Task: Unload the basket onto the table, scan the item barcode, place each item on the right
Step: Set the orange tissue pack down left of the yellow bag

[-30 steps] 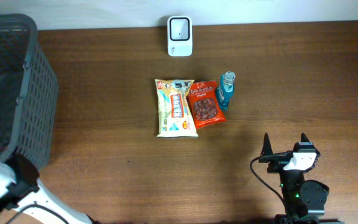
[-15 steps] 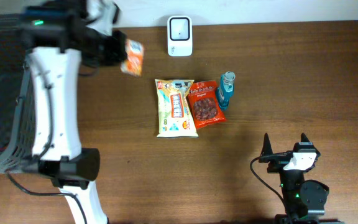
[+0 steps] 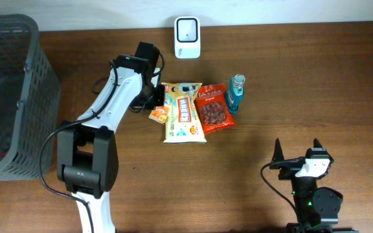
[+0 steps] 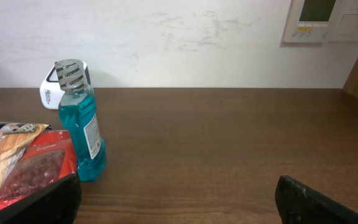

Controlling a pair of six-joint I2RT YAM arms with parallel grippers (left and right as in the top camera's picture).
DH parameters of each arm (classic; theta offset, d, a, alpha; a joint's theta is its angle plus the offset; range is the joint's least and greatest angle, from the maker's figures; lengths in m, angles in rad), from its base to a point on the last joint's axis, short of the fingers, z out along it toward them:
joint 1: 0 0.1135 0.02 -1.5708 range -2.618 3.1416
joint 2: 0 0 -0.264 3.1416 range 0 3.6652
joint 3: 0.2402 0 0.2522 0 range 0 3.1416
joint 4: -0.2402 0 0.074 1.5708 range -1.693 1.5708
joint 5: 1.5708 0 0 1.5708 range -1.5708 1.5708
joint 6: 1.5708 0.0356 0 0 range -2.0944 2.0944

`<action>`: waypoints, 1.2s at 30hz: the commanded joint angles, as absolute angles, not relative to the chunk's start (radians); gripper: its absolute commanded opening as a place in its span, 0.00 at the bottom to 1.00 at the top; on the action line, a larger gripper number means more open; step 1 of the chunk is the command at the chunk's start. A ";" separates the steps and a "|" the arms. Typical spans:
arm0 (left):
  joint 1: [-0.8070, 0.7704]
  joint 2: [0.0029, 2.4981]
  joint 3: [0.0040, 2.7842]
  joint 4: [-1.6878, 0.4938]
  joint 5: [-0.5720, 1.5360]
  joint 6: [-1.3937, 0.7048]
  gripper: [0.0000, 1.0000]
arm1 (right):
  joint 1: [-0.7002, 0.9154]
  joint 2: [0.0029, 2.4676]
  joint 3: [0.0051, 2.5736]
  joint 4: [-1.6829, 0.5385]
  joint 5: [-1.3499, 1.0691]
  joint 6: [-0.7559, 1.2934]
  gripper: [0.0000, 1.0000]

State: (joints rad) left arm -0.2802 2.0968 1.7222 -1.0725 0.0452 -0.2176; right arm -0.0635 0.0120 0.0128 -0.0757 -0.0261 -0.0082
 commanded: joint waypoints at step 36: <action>-0.250 2.016 1.780 -0.810 0.144 -0.249 0.00 | -0.059 0.006 0.006 -0.079 -0.022 -0.015 0.99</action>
State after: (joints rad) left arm -0.2802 2.0964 1.6154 -0.7914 0.1459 -0.2359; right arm -0.0635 0.0120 0.0128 -0.0753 -0.0261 -0.0082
